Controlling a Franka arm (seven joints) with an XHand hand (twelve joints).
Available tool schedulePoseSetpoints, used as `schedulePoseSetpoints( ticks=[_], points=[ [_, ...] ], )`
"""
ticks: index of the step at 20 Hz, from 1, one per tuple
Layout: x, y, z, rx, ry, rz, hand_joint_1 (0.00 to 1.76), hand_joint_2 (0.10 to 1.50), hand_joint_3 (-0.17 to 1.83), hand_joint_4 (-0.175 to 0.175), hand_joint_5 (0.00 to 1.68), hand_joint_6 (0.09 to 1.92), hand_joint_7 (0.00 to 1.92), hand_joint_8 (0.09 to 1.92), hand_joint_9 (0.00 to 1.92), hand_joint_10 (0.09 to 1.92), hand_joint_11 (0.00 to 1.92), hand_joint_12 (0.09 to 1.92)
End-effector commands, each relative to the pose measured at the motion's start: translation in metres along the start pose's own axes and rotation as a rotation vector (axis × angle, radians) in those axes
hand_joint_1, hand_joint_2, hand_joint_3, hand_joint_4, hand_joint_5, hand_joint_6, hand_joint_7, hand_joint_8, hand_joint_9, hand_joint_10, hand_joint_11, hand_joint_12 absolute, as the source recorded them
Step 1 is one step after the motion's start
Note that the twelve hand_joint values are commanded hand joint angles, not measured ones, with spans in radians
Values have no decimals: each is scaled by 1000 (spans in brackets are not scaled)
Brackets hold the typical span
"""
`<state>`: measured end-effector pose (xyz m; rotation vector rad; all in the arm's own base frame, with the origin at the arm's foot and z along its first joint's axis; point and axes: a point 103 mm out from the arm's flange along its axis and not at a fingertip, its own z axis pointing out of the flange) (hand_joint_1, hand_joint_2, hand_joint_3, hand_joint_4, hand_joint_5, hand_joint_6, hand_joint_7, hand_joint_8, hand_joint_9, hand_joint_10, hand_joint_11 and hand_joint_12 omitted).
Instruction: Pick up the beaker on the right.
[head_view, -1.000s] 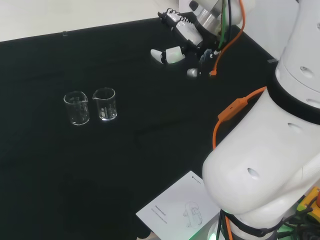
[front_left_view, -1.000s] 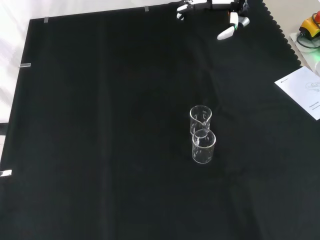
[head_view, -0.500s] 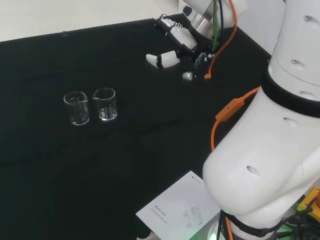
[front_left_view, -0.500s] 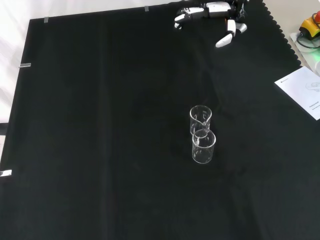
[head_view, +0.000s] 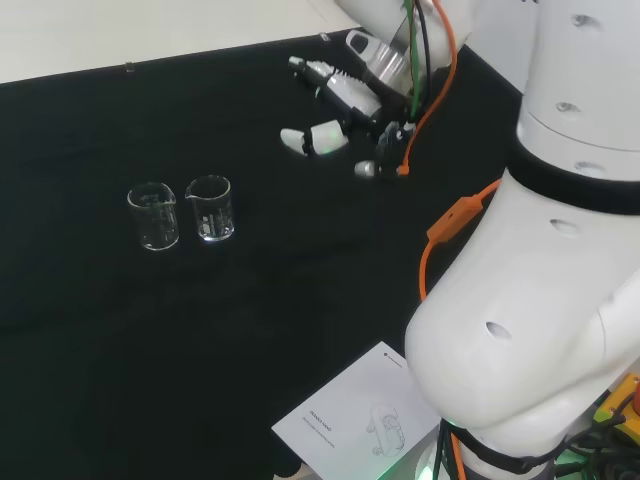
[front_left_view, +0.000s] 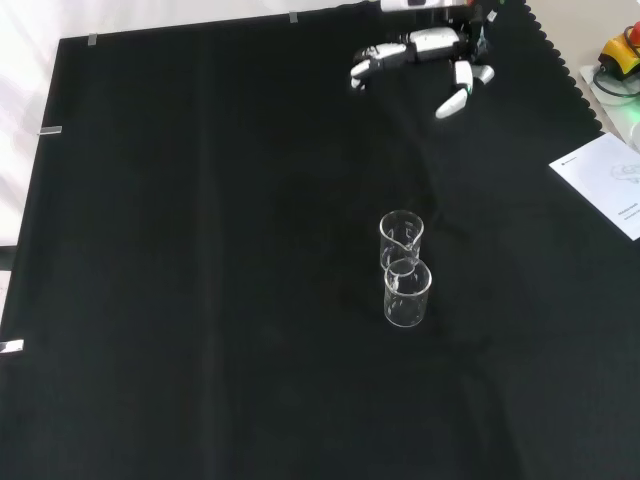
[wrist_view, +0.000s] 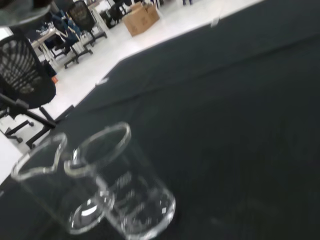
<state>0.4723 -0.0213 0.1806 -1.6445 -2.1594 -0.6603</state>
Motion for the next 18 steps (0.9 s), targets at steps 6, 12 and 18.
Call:
schedulePoseSetpoints(
  ticks=[6, 12, 18],
  points=[
    [5, -4, 28, 98, 36, 10, 700, 368, 967, -136, 152, 87, 24, 852, 61, 999, 21, 1517],
    [11, -3, 36, 142, 7, 5, 701, 369, 967, -136, 153, 87, 24, 852, 60, 999, 21, 1517],
    [16, 1, 45, 161, 11, -1, 702, 369, 969, -136, 153, 87, 22, 852, 57, 998, 22, 1517]
  ],
)
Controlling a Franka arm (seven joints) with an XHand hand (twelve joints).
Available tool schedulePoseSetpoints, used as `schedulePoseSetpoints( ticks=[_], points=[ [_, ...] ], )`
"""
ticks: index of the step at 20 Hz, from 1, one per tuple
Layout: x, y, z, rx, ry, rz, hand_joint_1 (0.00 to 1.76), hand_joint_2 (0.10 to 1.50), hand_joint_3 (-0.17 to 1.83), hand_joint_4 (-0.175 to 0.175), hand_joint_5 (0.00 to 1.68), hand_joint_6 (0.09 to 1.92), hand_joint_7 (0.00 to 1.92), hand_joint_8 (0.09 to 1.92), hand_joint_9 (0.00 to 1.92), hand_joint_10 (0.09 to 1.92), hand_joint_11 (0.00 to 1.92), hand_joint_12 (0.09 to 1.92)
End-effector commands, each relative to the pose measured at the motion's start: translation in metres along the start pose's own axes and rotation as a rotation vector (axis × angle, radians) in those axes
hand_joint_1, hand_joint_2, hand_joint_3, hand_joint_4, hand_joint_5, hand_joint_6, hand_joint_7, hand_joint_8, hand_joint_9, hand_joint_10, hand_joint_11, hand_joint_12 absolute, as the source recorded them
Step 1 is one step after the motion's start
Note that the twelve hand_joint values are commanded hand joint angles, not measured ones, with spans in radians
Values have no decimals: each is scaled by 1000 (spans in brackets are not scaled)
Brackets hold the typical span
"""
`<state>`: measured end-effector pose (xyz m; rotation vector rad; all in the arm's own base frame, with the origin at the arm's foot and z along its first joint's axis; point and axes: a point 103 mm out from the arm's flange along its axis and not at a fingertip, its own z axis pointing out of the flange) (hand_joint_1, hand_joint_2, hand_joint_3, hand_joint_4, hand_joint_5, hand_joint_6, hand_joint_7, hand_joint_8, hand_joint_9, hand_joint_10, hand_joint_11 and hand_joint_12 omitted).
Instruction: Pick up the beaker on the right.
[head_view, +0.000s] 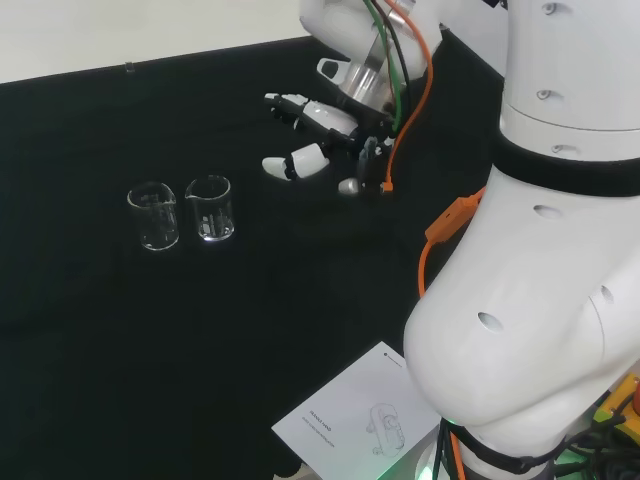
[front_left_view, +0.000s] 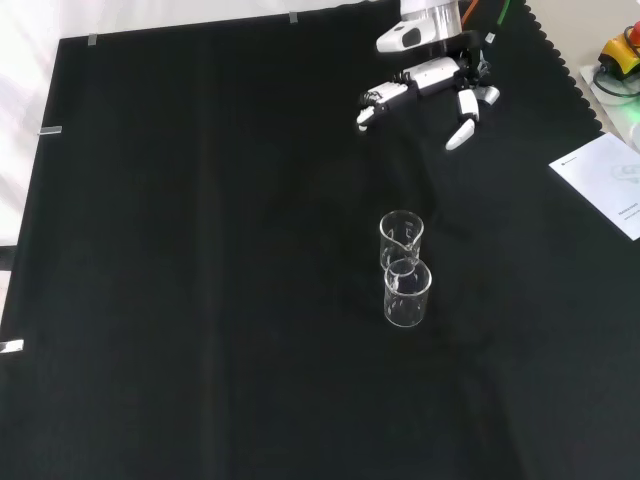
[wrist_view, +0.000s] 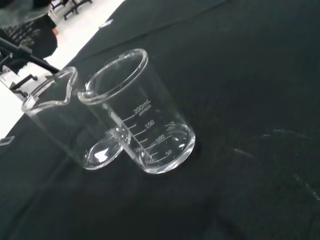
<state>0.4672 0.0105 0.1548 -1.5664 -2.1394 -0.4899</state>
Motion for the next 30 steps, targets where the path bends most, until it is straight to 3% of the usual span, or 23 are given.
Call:
schedulePoseSetpoints(
  ticks=[1, 16, 30],
  points=[
    [3, 5, 7, 10, 2, -8, 702, 369, 969, -136, 153, 87, 22, 852, 57, 998, 22, 1517],
    [-9, 9, 21, 15, 87, 9, 704, 368, 973, -135, 146, 87, 16, 853, 40, 996, 39, 1516],
    [3, 19, 27, 58, 101, 8, 714, 362, 979, -137, 146, 87, 11, 860, 182, 993, 284, 1455]
  ],
)
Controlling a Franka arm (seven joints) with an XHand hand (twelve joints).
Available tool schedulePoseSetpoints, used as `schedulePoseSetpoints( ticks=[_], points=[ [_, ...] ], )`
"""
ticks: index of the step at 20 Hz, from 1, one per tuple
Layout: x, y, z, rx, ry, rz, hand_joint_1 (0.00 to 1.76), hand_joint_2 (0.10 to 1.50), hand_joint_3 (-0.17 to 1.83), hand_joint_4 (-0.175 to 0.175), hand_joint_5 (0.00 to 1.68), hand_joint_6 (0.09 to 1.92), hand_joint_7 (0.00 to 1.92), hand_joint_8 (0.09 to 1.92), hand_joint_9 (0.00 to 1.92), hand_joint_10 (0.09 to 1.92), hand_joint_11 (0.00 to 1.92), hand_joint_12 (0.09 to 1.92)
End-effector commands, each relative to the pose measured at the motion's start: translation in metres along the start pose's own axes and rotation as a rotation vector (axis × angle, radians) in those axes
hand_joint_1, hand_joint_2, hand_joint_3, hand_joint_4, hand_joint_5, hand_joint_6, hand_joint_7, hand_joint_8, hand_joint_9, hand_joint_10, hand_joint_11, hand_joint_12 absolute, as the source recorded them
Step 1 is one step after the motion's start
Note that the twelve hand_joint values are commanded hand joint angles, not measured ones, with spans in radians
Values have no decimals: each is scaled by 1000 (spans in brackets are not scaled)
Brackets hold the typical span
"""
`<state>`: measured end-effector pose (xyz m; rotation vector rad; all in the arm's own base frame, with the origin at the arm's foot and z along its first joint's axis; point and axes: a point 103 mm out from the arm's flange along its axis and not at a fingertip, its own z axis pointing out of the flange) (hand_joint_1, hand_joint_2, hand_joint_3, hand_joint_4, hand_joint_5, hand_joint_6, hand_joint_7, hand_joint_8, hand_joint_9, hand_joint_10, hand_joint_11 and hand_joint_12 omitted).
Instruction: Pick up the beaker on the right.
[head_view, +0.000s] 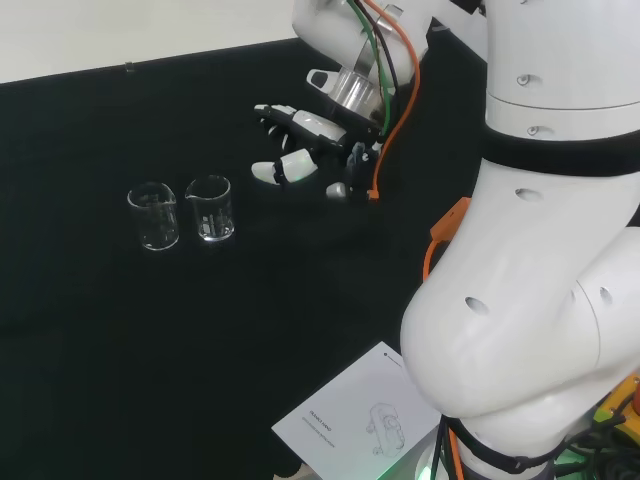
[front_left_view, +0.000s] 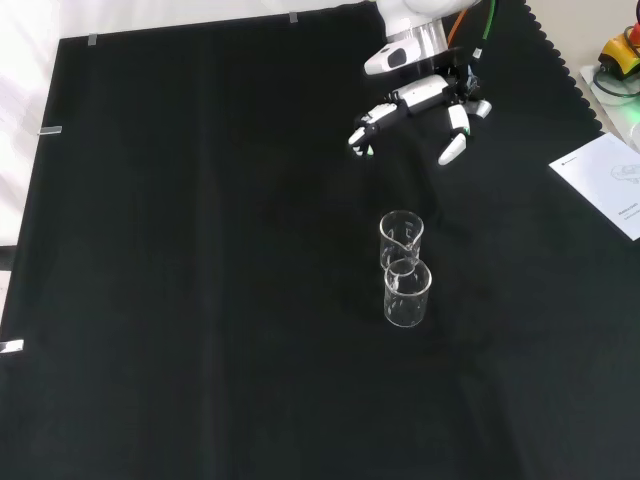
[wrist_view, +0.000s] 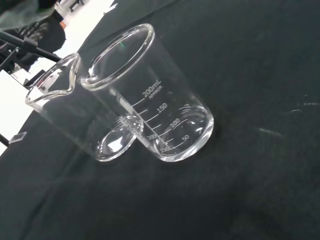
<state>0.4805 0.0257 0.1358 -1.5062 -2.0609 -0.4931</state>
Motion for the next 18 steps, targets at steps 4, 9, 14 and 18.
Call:
schedulePoseSetpoints(
  ticks=[4, 9, 14, 18],
  points=[
    [3, 4, 12, 15, 38, -8, 715, 361, 980, -138, 146, 87, 12, 860, 192, 987, 306, 1442],
    [0, 4, 15, 2, 84, -11, 716, 360, 980, -138, 146, 87, 15, 861, 194, 985, 310, 1439],
    [1, 3, 17, 1, 124, -14, 730, 356, 978, -139, 147, 87, 19, 862, 189, 982, 306, 1437],
    [1, 3, 17, -9, 144, -20, 739, 354, 978, -140, 155, 87, 31, 867, 188, 982, 307, 1437]
  ],
)
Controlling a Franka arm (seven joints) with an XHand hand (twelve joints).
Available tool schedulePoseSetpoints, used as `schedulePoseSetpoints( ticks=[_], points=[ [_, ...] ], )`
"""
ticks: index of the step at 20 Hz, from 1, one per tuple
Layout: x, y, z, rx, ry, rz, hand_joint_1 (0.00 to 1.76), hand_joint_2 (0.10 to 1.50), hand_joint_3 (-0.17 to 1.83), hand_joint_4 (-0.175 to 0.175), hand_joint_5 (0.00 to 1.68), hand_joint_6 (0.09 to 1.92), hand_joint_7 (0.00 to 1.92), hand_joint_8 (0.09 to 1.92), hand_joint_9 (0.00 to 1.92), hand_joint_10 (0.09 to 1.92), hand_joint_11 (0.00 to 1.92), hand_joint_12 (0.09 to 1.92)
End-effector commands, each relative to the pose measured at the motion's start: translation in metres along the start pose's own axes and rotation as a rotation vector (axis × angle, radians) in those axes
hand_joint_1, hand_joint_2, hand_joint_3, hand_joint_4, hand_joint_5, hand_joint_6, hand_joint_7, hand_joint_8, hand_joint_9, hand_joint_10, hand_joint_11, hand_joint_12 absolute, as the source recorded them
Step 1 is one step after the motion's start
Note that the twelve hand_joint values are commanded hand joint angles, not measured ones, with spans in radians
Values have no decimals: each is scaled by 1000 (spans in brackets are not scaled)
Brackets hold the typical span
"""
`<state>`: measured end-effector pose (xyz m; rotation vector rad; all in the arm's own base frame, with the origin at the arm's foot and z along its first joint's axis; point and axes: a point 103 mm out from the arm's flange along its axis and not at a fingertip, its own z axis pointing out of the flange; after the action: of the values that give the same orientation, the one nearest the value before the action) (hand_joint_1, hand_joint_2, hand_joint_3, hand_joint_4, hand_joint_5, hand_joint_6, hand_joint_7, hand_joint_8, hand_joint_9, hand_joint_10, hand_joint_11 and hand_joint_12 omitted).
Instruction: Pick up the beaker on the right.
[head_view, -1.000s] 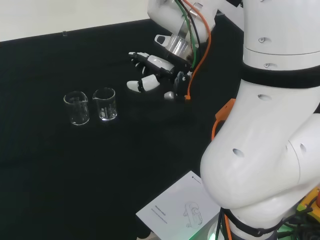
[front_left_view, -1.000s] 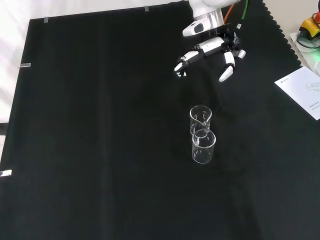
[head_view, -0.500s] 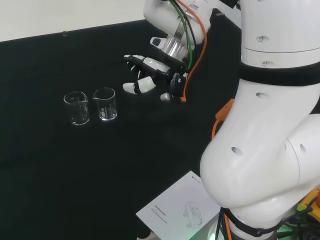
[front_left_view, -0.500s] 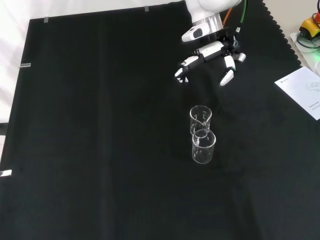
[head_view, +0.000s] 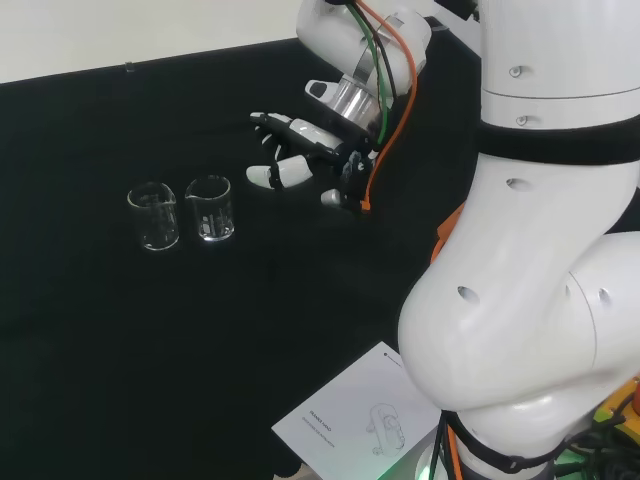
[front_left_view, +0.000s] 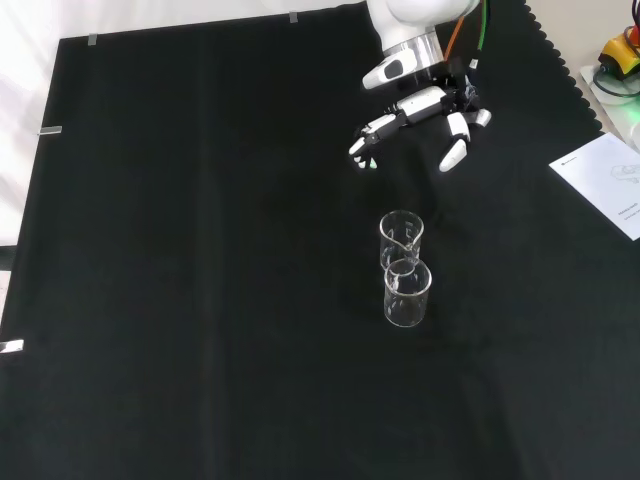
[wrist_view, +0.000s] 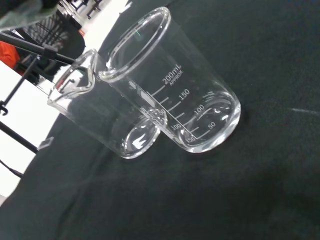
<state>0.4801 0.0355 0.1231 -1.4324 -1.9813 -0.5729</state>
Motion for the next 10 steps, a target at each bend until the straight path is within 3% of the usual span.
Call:
schedulePoseSetpoints(
  ticks=[1, 10],
  points=[
    [1, 0, 2, -8, 34, -10, 742, 353, 978, -140, 157, 87, 34, 868, 188, 983, 309, 1438],
    [1, -2, 6, -2, 60, -14, 751, 349, 979, -140, 172, 87, 49, 871, 192, 984, 317, 1434]
  ],
)
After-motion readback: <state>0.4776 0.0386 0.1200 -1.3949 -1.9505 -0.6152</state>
